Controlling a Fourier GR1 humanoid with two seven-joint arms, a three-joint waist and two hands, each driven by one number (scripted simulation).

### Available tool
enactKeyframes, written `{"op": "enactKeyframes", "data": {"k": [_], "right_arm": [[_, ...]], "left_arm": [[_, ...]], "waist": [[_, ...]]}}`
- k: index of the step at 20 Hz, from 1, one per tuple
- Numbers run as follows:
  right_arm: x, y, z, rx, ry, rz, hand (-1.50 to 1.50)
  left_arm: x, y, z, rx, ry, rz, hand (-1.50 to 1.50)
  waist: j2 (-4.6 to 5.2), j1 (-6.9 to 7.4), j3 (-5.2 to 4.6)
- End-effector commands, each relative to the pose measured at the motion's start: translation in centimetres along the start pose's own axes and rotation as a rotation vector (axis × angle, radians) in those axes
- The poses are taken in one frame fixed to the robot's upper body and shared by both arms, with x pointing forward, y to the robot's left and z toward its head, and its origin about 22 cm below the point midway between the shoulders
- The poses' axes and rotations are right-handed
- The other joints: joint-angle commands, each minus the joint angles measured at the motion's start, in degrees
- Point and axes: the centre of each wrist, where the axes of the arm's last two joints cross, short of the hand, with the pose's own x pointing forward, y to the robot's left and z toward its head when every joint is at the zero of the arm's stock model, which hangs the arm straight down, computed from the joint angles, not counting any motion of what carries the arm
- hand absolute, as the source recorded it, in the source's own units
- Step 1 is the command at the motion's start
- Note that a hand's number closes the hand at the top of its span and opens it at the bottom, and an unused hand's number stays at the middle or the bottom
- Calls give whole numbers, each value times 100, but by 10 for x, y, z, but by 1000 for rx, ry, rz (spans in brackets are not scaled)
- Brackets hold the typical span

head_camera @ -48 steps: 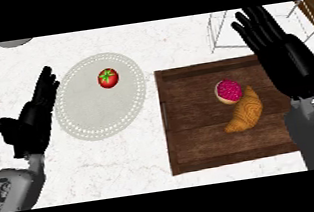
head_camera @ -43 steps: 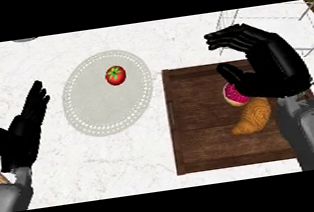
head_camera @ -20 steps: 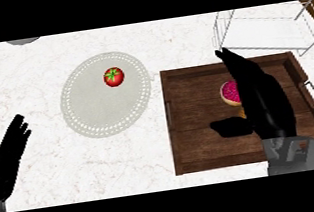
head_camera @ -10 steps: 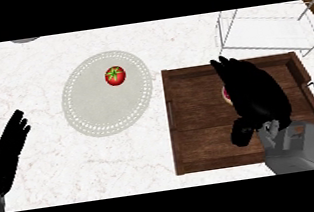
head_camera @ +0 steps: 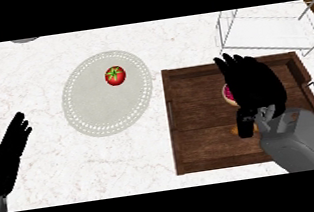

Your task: Pick the cupcake from the tray and place it in the tiered shelf

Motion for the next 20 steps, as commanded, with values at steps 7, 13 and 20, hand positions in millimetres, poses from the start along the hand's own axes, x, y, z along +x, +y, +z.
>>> {"op": "enactKeyframes", "data": {"k": [7,13,20], "right_arm": [[-38,13,-45,30,84,44,-150],[-28,48,-56,2,42,38,-150],[-32,48,-60,33,63,56,-150]], "left_arm": [[13,1,13,-8,8,2,0],[11,-13,11,-15,-5,3,0],[5,4,-1,16,-12,-7,0]], "waist": [[3,46,6],[7,33,6],[2,3,3]]}}
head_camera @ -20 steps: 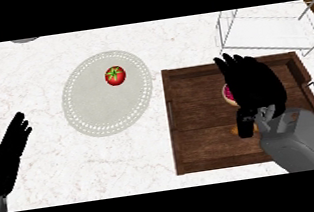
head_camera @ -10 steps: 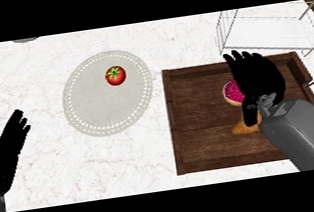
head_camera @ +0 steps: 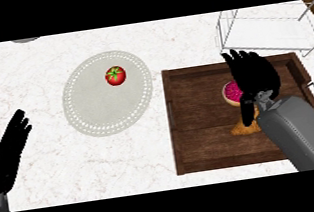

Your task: Pick the cupcake from the tray and place it in the tiered shelf

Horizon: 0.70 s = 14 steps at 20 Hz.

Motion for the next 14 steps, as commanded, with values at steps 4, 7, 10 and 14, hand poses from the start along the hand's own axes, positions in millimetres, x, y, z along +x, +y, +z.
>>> {"op": "enactKeyframes", "data": {"k": [4,7,10,14], "right_arm": [[-3,7,-10,56,14,0,-150],[-6,32,-17,51,8,-56,150],[-24,18,-28,59,-19,6,150],[-2,27,-19,4,-48,41,150]], "left_arm": [[7,-4,-5,5,-4,-9,0],[-5,17,7,9,3,-6,0],[4,-4,-3,-1,9,-13,0],[2,-3,-3,-1,-13,0,0]], "waist": [[21,-15,21],[26,3,21],[27,-3,22],[22,-7,21]]}}
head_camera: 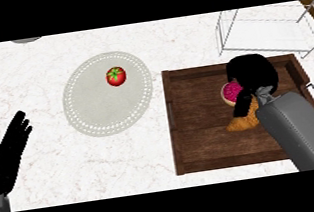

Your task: Pick the cupcake from the tray and place it in the tiered shelf

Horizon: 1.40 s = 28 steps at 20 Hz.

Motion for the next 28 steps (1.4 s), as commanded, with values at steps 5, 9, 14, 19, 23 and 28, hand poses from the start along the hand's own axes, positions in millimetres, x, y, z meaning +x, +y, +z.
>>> {"op": "enactKeyframes", "data": {"k": [5,9,14,19,23,28], "right_arm": [[-1,1,7,-90,-19,47,150],[-19,-2,12,-169,-71,-6,150],[-44,-27,11,-200,-239,-201,150],[-72,-55,41,-288,-248,-279,150],[-88,-84,66,-327,-250,-388,150],[-102,-118,101,-349,-279,-591,150]], "left_arm": [[25,-10,16,11,-12,11,0],[11,7,7,-1,7,6,0],[-5,-16,3,7,8,0,0],[1,10,12,-3,2,11,0],[-2,13,7,12,9,16,0],[-4,11,9,19,15,0,0]], "waist": [[63,0,61],[71,-17,60],[81,-40,60],[58,-49,58],[50,-102,56],[26,-134,54]]}}
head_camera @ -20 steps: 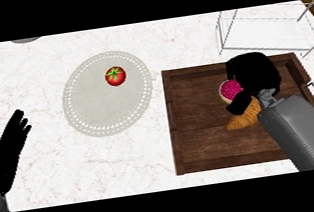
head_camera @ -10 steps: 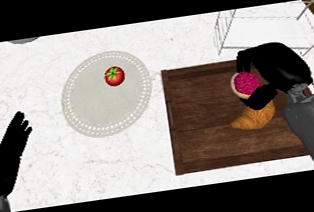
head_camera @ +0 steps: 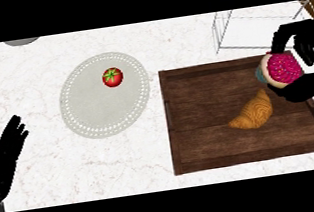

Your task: Pick the cupcake from the tray and place it in the tiered shelf

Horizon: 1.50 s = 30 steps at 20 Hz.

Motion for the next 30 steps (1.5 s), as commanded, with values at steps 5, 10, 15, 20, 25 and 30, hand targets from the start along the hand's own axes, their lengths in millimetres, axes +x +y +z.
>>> {"op": "enactKeyframes", "data": {"k": [5,10,15,20,25,30], "right_arm": [[4,-75,40,-106,0,-229,150],[10,-124,58,-199,-15,-255,150],[26,-161,62,-310,10,-254,150],[46,-191,47,-380,110,-90,150],[41,-220,30,-389,119,-69,150],[50,-210,-1,-384,123,-42,150]], "left_arm": [[6,-1,-4,-2,-5,-16,0],[7,-10,0,7,-6,-9,0],[2,1,-1,-1,-14,5,0],[11,-2,-7,-18,-17,-3,0],[-5,-6,2,-25,-21,-14,0],[5,-28,6,-35,-19,3,0]], "waist": [[1,8,-1],[10,53,0],[22,74,-2],[44,141,-3],[47,158,-3],[42,166,-1]]}}
